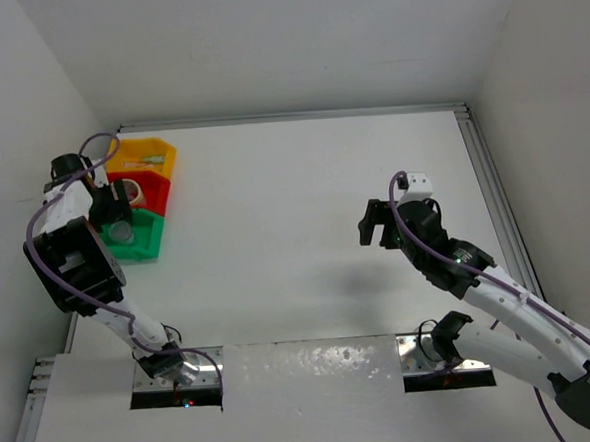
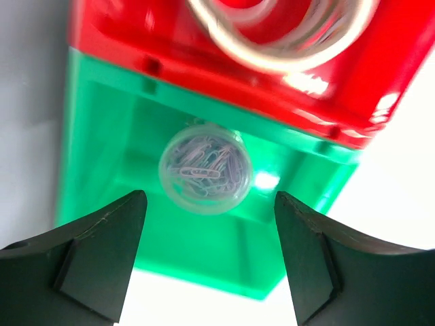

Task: Sort the stationery into containers
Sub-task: Place the stationery in the storage box, then reset both arms

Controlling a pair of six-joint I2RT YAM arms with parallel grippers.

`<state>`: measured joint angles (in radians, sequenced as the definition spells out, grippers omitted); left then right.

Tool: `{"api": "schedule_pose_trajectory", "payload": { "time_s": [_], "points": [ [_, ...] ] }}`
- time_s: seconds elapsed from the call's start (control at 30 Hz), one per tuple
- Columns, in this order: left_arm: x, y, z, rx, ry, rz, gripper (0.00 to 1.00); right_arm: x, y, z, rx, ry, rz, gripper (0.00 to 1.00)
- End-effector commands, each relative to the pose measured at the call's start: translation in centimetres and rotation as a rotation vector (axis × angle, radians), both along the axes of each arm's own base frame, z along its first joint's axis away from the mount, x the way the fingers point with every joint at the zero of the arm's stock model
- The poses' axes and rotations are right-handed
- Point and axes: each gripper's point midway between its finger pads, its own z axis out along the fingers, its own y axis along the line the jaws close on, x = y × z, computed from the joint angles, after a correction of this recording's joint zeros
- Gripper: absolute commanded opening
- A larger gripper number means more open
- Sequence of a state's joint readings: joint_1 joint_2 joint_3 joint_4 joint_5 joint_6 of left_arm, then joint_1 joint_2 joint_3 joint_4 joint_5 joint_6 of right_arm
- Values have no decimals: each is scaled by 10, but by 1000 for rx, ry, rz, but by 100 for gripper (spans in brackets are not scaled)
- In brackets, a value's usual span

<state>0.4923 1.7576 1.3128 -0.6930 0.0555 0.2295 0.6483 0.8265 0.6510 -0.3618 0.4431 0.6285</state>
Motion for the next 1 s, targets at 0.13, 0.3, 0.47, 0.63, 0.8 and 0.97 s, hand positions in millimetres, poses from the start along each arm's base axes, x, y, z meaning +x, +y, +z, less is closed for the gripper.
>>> {"api": "schedule_pose_trajectory", "payload": {
  "time_s": [0.13,0.3,0.47,0.63,0.8,0.97],
  "points": [
    [37,-24,156,135,-338,-135,73,2,-16,-6,-129,55,-41,99],
    [32,-136,125,97,-234,-513,73,-1,-30,-22,-200,113,-102,99],
    [4,-209,69,98,-123,-764,72,-7,-35,-30,-159,108,-131,99],
    [-34,-242,17,168,-70,-986,72,-14,-44,-37,-90,68,-195,99],
    [-68,-256,-21,134,-37,-1100,72,-20,-56,-52,-57,67,-274,99],
    [-73,-259,-30,108,-39,-1067,72,-22,-60,-59,-62,78,-306,99]
  ]
}}
